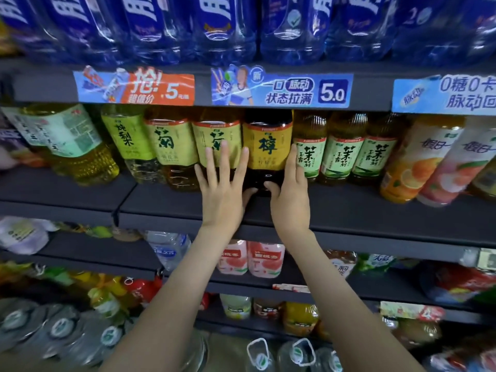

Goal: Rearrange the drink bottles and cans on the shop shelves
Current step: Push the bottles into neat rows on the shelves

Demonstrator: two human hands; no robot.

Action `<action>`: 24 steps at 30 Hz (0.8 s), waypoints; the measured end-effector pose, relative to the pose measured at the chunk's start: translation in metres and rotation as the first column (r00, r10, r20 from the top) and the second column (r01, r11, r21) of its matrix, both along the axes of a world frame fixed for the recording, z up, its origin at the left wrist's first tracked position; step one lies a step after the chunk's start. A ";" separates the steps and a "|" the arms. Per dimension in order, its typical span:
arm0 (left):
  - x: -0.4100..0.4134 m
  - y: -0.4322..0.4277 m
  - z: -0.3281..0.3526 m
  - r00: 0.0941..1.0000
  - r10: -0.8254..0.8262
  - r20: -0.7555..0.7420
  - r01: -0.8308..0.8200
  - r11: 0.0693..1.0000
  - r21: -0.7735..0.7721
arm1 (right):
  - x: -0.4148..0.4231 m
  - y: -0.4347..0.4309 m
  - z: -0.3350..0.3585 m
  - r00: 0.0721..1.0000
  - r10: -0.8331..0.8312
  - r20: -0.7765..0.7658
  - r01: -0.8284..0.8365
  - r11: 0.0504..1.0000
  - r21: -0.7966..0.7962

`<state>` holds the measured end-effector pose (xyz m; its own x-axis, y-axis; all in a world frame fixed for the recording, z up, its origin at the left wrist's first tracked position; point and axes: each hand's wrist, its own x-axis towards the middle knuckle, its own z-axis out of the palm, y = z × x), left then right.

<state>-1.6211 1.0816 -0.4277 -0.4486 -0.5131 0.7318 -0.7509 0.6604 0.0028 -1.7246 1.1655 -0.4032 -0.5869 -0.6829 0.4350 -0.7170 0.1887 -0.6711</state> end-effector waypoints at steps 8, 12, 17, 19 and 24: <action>0.068 -0.033 0.010 0.987 0.121 -0.109 -0.104 0.984 0.146 | 0.058 -0.027 0.006 0.773 0.073 -0.630 -0.173 0.980 -0.100; 0.080 -0.055 0.008 0.994 0.102 -0.044 -0.094 0.985 0.147 | 0.072 -0.053 -0.008 0.798 0.049 -0.601 -0.078 0.997 -0.022; 0.073 -0.059 0.005 0.991 0.043 -0.128 -0.028 0.993 0.113 | 0.073 -0.064 -0.016 0.791 -0.001 -0.612 0.013 1.000 0.015; 0.081 -0.060 0.004 0.992 0.009 -0.128 0.003 0.996 0.094 | 0.078 -0.063 -0.016 0.809 -0.017 -0.588 0.020 1.000 -0.002; 0.117 -0.075 0.011 0.954 0.065 -0.294 0.004 0.974 0.228 | 0.106 -0.072 -0.014 0.729 0.067 -0.681 -0.100 0.995 -0.009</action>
